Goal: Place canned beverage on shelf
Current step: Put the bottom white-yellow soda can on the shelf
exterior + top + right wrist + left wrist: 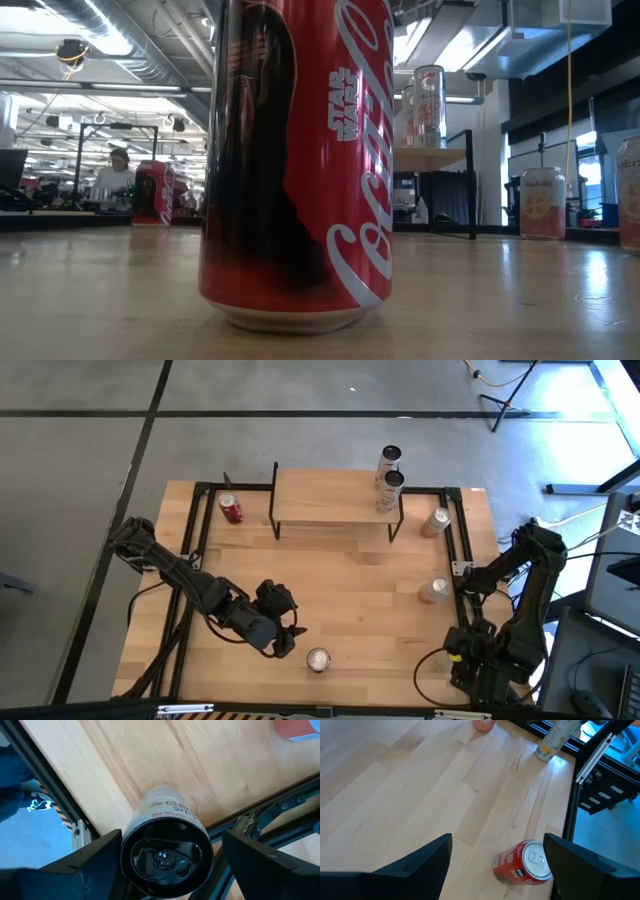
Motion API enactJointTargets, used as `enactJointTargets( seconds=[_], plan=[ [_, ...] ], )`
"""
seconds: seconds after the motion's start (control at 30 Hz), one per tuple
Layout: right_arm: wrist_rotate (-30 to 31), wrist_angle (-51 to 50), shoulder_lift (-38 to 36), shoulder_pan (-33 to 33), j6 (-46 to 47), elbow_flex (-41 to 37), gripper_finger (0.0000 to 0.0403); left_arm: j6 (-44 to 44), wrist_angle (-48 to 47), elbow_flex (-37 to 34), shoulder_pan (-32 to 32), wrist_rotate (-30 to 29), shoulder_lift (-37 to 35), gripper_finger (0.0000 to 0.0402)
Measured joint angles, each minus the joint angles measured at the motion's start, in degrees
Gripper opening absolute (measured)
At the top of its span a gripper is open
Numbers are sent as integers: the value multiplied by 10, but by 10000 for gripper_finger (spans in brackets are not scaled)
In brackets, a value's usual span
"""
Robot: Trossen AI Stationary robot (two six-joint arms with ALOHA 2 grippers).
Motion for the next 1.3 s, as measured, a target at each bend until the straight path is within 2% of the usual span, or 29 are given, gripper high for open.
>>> enactJointTargets(
  seconds=[0.27, 0.33, 0.5, 0.67, 0.8, 0.97, 1.17, 1.3],
  plan=[
    [-19, 15, 0, 0, -6, -22, 327, 0, 1, 0, 0, 0, 0, 302],
    [-32, 27, 0, 0, -5, -33, 308, 0, 1, 0, 0, 1, 0, 302],
    [-40, 29, -1, 0, -5, -39, 225, 0, 3, 0, 0, 3, 0, 302],
    [-32, 25, -1, 0, -9, -32, 225, 3, 7, 0, 0, 20, -5, 302],
    [13, 22, -1, -5, -30, -2, 225, 6, 4, 0, 0, 36, -32, 302],
    [72, 21, -1, -73, -133, 32, 225, 30, -18, 0, 0, 26, -78, 302],
    [82, 25, -1, -203, -314, 62, 225, 86, -66, 0, 16, 44, -110, 302],
    [80, 63, -2, -291, -418, 66, 225, 141, -73, 0, 22, 52, -111, 302]
  ],
)
